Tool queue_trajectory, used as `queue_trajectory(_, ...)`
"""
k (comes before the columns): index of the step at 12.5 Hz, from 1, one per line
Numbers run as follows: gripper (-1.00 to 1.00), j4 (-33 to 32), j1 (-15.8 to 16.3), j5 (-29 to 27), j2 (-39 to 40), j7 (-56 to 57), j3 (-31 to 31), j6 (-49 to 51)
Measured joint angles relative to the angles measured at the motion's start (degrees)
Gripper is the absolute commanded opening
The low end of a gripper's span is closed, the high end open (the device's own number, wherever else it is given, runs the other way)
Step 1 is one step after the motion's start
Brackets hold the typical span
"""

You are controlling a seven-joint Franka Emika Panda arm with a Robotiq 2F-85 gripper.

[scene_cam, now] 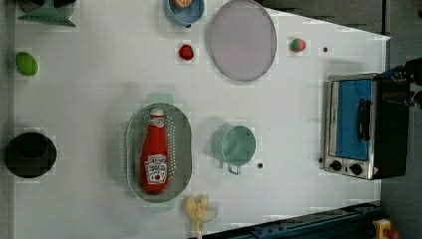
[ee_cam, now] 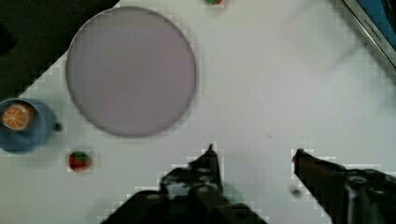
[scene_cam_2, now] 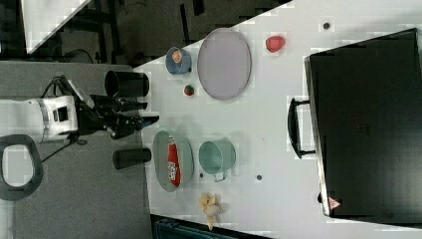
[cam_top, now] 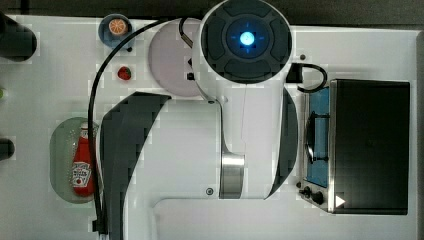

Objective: Pick ketchup from strainer and place it on the table

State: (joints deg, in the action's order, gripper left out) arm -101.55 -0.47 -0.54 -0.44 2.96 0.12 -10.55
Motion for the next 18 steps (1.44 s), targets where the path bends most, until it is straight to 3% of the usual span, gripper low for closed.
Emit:
queue_trajectory(3,1.0,-12.7,0.8,-0.02,-15.56,-1.82,-1.62,12.97)
queue_trajectory(5,1.0,-11.53,0.67,-0.35,-21.63,-2.09,-1.07,12.38)
queue_trajectory(7,1.0,-7.33,0.91,-0.06,-22.41,-2.52,1.37,9.48)
queue_trajectory(10,1.0,-6.6,1.28,-0.75,-18.8,-2.57,8.48,4.79)
queue_trajectory(18,1.0,-12.31,5.34,-0.12,2.48,-2.91,31.55,-5.22)
